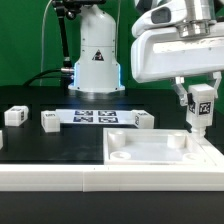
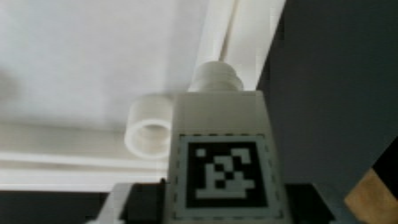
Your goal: Assemble one leg
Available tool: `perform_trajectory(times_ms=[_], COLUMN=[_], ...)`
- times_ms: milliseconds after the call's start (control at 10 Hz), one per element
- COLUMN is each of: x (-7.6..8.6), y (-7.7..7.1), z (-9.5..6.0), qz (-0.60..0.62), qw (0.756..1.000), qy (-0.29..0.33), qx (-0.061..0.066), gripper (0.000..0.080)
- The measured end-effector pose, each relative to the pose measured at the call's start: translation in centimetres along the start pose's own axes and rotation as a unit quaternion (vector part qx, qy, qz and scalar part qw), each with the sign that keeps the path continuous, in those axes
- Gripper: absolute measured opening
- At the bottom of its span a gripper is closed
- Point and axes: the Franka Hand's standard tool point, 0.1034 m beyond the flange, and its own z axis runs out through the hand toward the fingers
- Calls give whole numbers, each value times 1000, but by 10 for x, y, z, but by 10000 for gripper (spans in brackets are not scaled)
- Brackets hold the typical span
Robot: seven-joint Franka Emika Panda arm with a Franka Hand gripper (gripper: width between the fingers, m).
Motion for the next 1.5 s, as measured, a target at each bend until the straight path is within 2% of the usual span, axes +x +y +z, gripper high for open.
perform_trajectory(times_ms=[100, 400, 500, 600, 900, 1000, 1200, 1500], x=[0, 23, 28, 34, 31, 28, 35, 32], y=[5, 26, 29, 28, 28, 27, 28, 29], z=[3, 0, 4, 7, 9, 14, 24, 31], qz=[-32, -99, -106, -106, -105, -105, -102, -101], qw=[999, 995, 994, 994, 994, 994, 995, 995], qy=[3, 10, 8, 5, 5, 1, -8, -9], qx=[-3, -13, -12, -10, -10, -8, -4, -3], gripper=[292, 292, 292, 292, 292, 292, 292, 292])
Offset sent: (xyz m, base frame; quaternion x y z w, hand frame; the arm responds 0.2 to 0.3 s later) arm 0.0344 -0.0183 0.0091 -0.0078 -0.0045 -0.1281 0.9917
